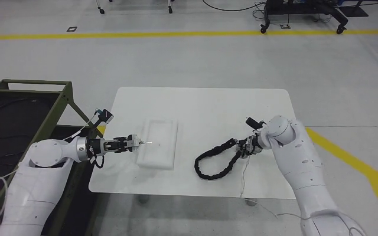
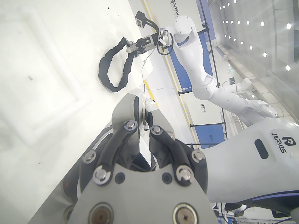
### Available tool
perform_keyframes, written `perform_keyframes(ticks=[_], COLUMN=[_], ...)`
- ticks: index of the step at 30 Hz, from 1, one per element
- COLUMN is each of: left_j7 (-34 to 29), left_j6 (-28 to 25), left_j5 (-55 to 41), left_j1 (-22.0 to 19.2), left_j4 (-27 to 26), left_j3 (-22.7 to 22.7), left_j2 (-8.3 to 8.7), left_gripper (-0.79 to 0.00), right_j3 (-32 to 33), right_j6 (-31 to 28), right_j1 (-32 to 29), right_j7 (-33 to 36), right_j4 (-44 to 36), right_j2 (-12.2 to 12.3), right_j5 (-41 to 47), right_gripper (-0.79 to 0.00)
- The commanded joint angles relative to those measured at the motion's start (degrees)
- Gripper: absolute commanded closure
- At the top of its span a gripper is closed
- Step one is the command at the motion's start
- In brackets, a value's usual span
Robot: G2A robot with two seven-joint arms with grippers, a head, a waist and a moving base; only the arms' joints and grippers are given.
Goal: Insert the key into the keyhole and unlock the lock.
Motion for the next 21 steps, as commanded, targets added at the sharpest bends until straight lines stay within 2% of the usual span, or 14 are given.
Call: perform_keyframes(ticks=[1, 7, 12, 15, 21], left_j7=[0.0, 0.0, 0.0, 0.0, 0.0], left_j6=[0.0, 0.0, 0.0, 0.0, 0.0], left_j5=[0.0, 0.0, 0.0, 0.0, 0.0], left_j1=[0.0, 0.0, 0.0, 0.0, 0.0], left_j4=[0.0, 0.0, 0.0, 0.0, 0.0], left_j3=[0.0, 0.0, 0.0, 0.0, 0.0], left_j2=[0.0, 0.0, 0.0, 0.0, 0.0], left_gripper=[0.0, 0.0, 0.0, 0.0, 0.0], right_j3=[3.0, 8.6, 10.5, 7.6, 7.6], right_j6=[-6.1, -22.4, -32.3, -32.3, -32.3], right_j1=[-1.4, -3.2, -5.7, -8.2, -8.2], right_j7=[0.9, 7.4, 7.4, 7.4, 7.4], right_j4=[0.0, 2.4, 1.5, -2.3, -2.3], right_j2=[0.7, 2.2, 3.5, 4.7, 4.7], right_j5=[3.8, 16.8, 27.9, 33.5, 33.5], right_gripper=[0.0, 0.0, 0.0, 0.0, 0.0])
